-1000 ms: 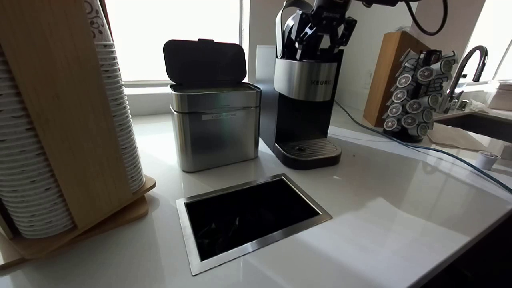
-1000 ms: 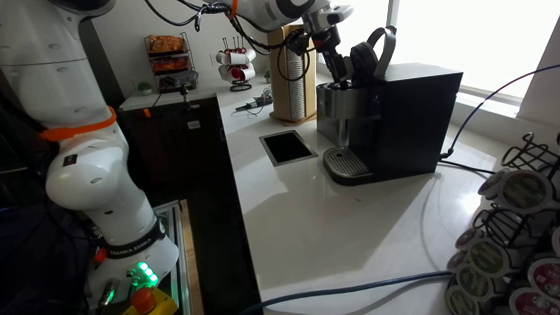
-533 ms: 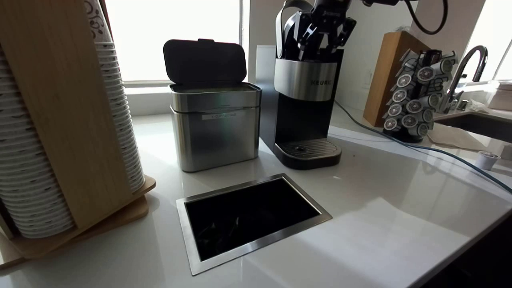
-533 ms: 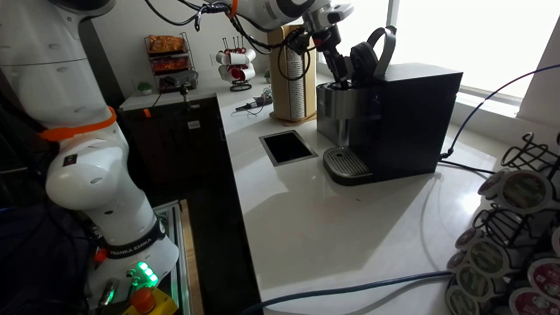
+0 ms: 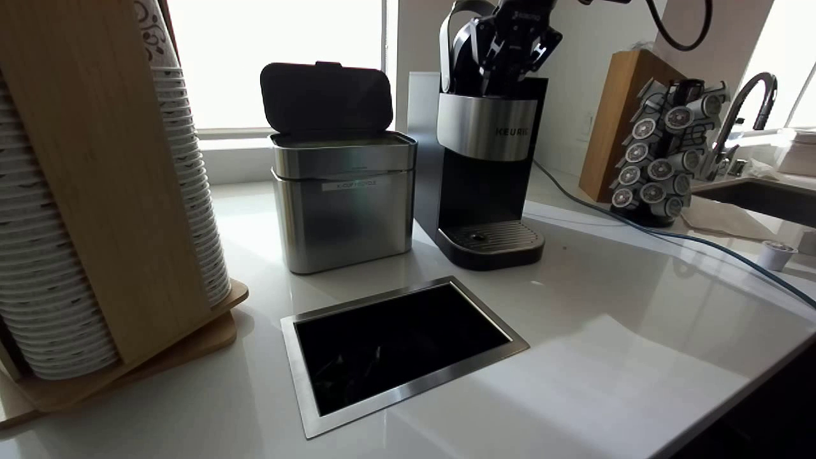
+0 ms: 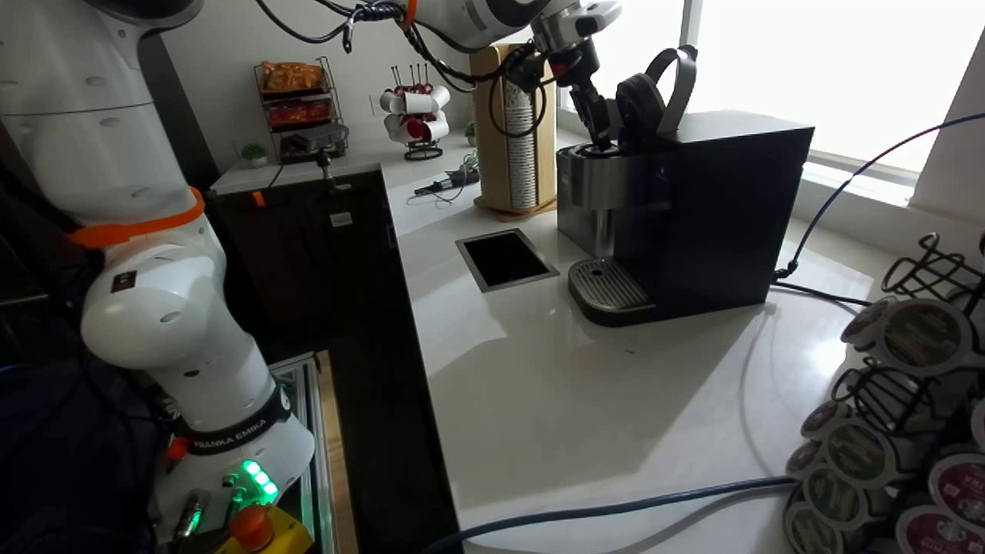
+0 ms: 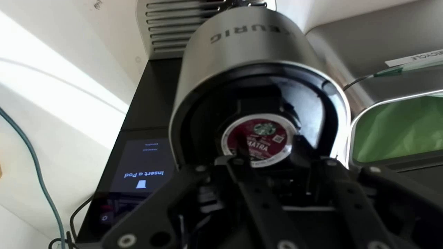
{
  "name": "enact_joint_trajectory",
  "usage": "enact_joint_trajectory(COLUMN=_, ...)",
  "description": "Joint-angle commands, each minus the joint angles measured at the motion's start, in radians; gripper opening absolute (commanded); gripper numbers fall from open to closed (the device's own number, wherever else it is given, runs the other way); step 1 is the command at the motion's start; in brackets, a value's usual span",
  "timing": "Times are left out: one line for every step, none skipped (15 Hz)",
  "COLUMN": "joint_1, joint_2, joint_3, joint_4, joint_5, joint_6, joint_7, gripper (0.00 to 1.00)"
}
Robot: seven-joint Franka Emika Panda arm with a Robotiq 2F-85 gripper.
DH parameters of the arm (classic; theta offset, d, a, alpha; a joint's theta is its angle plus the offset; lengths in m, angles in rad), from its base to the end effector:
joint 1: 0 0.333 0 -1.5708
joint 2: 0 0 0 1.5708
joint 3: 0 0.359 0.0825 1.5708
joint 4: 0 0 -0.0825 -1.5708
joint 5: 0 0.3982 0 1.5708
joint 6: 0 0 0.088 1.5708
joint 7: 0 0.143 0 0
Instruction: Open the coffeemaker then remove the coffee pod from the chamber.
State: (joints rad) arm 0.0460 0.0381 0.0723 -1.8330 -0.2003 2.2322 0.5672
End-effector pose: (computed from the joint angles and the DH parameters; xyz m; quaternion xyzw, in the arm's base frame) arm 0.6311 0.0626 0.5481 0.9646 -0.1731 0.1977 0.0221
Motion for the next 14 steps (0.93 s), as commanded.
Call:
enact_joint_trajectory(joint_1=0.014, joint_2=-0.006, joint_3=-0.007, joint_4=0.005, joint_5=-0.011, joint_6=-0.035, joint_7=-0.003, gripper=0.11)
enact_joint_trajectory(joint_1=0.014, joint_2=-0.007, joint_3=-0.007, joint_4=0.004, joint_5=-0.011, joint_6=-0.036, joint_7=-0.003, gripper=0.27)
enact_joint_trajectory(joint_1=0.014, joint_2=-0.010, joint_3=-0.007, joint_4=0.002, joint_5=-0.007, joint_6=-0.035, joint_7=-0.005, gripper=0.47)
enact_joint_trajectory(joint_1=0.014, joint_2=-0.014, joint_3=-0.008, joint_4=0.000, joint_5=-0.005, joint_6=-0.035, joint_7=-0.006, gripper=0.48)
enact_joint_trajectory(joint_1=0.013, joint_2=-0.018, joint_3=-0.009, joint_4=-0.001, joint_5=-0.003, joint_6=-0.036, joint_7=-0.009, gripper=0.54)
enact_joint_trajectory(joint_1=0.012, joint_2=-0.023, joint_3=-0.009, joint_4=-0.004, joint_5=-0.003, joint_6=-0.035, joint_7=-0.010, gripper=0.62)
enact_joint_trajectory(joint_1=0.012, joint_2=-0.027, joint_3=-0.009, joint_4=-0.004, joint_5=-0.006, joint_6=-0.037, joint_7=-0.009, gripper=0.69)
enact_joint_trajectory(joint_1=0.013, joint_2=-0.029, joint_3=-0.009, joint_4=-0.003, joint_5=-0.011, joint_6=-0.039, joint_7=0.001, gripper=0.78)
enact_joint_trajectory(joint_1=0.014, joint_2=-0.030, joint_3=-0.007, joint_4=0.000, joint_5=-0.015, joint_6=-0.043, joint_7=0.017, gripper=0.84)
enact_joint_trajectory(joint_1=0.016, joint_2=-0.030, joint_3=-0.005, joint_4=0.001, joint_5=-0.034, joint_6=-0.047, joint_7=0.038, gripper=0.91)
enact_joint_trajectory(joint_1=0.018, joint_2=-0.026, joint_3=-0.002, joint_4=0.005, joint_5=-0.039, joint_6=-0.053, joint_7=0.045, gripper=0.99)
enact_joint_trajectory(joint_1=0.020, joint_2=-0.022, joint_3=0.000, joint_4=0.010, joint_5=-0.044, joint_6=-0.059, joint_7=0.054, gripper=1.00)
enact_joint_trajectory(joint_1=0.022, joint_2=-0.018, joint_3=0.001, joint_4=0.014, joint_5=-0.052, joint_6=-0.070, joint_7=0.064, gripper=1.00)
enact_joint_trajectory(joint_1=0.023, joint_2=-0.014, joint_3=0.002, joint_4=0.017, joint_5=-0.061, joint_6=-0.081, joint_7=0.076, gripper=1.00)
